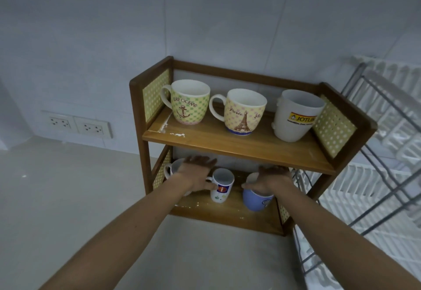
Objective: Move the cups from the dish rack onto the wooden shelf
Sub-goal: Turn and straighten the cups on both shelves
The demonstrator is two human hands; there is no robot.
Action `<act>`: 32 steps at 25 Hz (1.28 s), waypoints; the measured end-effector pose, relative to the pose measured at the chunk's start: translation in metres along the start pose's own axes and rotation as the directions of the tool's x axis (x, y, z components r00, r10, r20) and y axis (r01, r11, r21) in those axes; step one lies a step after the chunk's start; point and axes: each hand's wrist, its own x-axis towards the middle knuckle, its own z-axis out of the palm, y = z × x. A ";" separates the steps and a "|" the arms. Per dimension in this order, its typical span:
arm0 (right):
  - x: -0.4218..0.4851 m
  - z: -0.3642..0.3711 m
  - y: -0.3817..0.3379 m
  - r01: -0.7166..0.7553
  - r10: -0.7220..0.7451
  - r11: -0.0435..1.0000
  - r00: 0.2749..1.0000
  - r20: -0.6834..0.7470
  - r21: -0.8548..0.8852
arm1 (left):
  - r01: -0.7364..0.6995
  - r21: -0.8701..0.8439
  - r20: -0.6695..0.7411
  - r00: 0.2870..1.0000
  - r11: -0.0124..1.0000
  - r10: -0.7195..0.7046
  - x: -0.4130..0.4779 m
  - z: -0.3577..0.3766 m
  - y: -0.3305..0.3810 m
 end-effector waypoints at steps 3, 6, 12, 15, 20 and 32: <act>-0.001 0.011 0.010 0.102 -0.104 0.994 0.991 0.090 0.030 | -0.069 -0.064 -0.005 0.998 0.996 0.069 0.010 0.008 0.032; 0.002 0.008 0.014 0.222 -0.235 0.970 0.961 0.143 0.104 | -0.059 -0.040 -0.051 0.997 0.997 0.057 0.016 0.013 0.043; 0.008 0.008 0.016 0.261 -0.271 0.935 0.963 0.011 0.238 | -0.031 -0.060 -0.035 0.999 0.998 0.029 0.017 0.011 0.044; 0.009 0.017 0.021 0.222 -0.226 0.965 0.974 0.006 0.142 | -0.022 -0.083 -0.003 1.000 0.996 0.021 0.020 0.011 0.044; 0.016 0.013 0.025 0.304 -0.308 0.950 0.950 0.043 0.074 | -0.032 -0.106 -0.019 0.999 0.994 0.030 0.019 0.013 0.044; -0.072 0.057 0.023 0.381 -0.284 0.861 0.910 -0.303 0.337 | 0.000 -0.118 -0.302 0.953 0.993 -0.036 -0.031 0.053 0.069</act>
